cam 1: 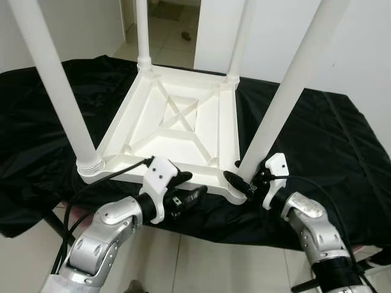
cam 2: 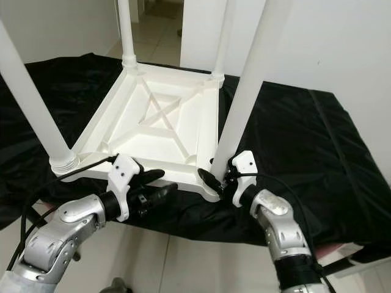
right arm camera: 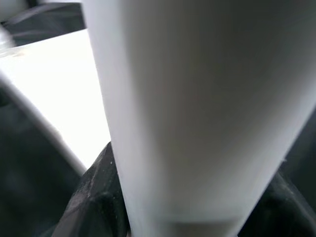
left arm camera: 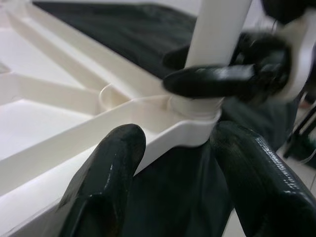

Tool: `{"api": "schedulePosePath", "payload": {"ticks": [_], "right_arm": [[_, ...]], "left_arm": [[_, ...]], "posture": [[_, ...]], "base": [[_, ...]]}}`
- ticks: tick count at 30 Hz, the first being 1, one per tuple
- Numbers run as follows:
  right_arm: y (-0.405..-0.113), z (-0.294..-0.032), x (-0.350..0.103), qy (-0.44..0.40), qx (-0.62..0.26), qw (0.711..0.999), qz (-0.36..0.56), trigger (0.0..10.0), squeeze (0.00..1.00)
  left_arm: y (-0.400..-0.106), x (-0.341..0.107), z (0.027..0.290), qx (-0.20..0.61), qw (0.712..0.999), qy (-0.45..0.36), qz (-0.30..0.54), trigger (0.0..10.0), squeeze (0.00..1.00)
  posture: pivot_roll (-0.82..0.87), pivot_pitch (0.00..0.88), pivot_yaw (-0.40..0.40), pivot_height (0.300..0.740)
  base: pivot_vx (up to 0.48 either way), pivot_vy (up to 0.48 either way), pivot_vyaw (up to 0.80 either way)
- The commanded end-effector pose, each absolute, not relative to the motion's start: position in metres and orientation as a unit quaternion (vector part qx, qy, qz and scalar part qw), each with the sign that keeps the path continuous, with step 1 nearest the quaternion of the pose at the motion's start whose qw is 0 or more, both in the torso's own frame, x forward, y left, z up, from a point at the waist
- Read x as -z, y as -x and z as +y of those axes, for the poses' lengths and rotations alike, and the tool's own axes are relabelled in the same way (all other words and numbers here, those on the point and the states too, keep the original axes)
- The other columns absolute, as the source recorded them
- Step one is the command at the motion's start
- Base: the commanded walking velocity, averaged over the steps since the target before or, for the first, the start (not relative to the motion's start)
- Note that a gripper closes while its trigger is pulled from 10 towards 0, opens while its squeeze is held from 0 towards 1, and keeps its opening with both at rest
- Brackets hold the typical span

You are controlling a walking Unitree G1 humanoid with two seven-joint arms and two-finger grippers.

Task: Building children table

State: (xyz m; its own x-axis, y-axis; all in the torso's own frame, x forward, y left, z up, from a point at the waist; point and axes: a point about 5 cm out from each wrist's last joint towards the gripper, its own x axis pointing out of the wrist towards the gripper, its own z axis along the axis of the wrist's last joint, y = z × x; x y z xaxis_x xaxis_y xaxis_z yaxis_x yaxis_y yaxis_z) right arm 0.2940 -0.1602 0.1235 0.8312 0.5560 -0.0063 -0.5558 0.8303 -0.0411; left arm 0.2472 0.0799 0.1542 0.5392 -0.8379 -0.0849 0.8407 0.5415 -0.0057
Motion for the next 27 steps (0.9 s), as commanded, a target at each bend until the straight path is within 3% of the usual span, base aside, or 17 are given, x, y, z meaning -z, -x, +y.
{"api": "schedulePosePath", "payload": {"ticks": [1, 10, 15, 19, 20, 21, 22, 27], "right_arm": [[-0.302, -0.167, -0.135, 0.033, -0.226, 0.973, -0.024, 0.0, 0.0], [-0.301, -0.149, -0.133, -0.009, -0.148, 0.988, -0.034, 0.0, 0.0], [-0.302, -0.128, -0.124, -0.041, -0.033, 0.999, -0.01, 0.0, 0.0], [-0.303, -0.112, -0.124, -0.04, -0.02, 0.999, -0.011, 0.0, 0.0], [-0.302, -0.111, -0.126, -0.044, -0.025, 0.999, -0.02, 3.0, 0.0], [-0.302, -0.111, -0.126, -0.044, -0.025, 0.999, -0.02, 3.0, 0.0], [-0.302, -0.112, -0.129, -0.048, -0.037, 0.998, -0.027, 10.0, 0.0], [-0.299, -0.115, -0.136, -0.058, -0.09, 0.993, -0.051, 10.0, 0.02]], "left_arm": [[-0.251, -0.157, 0.073, 0.467, 0.884, -0.007, 0.037, 10.0, 0.0], [-0.258, -0.157, 0.064, 0.441, 0.897, 0.005, 0.034, 10.0, 0.0], [-0.276, -0.162, 0.065, 0.405, 0.914, 0.006, 0.022, 10.0, 0.0], [-0.283, -0.161, 0.065, 0.389, 0.921, 0.005, 0.026, 10.0, 0.0], [-0.283, -0.162, 0.065, 0.385, 0.923, 0.007, 0.024, 10.0, 0.0], [-0.283, -0.162, 0.065, 0.385, 0.923, 0.007, 0.024, 10.0, 0.0], [-0.283, -0.164, 0.065, 0.383, 0.924, 0.008, 0.02, 10.0, 0.0], [-0.282, -0.165, 0.067, 0.38, 0.925, -0.008, 0.016, 10.0, 0.0]], "posture": [[0.06, 0.0, -0.103, 0.74], [0.04, 0.0, -0.094, 0.74], [0.02, 0.0, -0.054, 0.74], [0.01, 0.0, -0.047, 0.74], [0.01, 0.0, -0.039, 0.74], [0.01, 0.0, -0.039, 0.74], [0.02, 0.0, -0.032, 0.74], [0.02, 0.0, -0.028, 0.74]], "base": [[0.0, 0.0, 0.0], [0.0, 0.0, 0.0], [0.0, 0.0, 0.0], [0.0, 0.0, 0.0], [0.0, 0.0, 0.0], [0.0, 0.0, 0.0], [0.0, 0.0, 0.0], [0.0, 0.0, 0.0]]}}
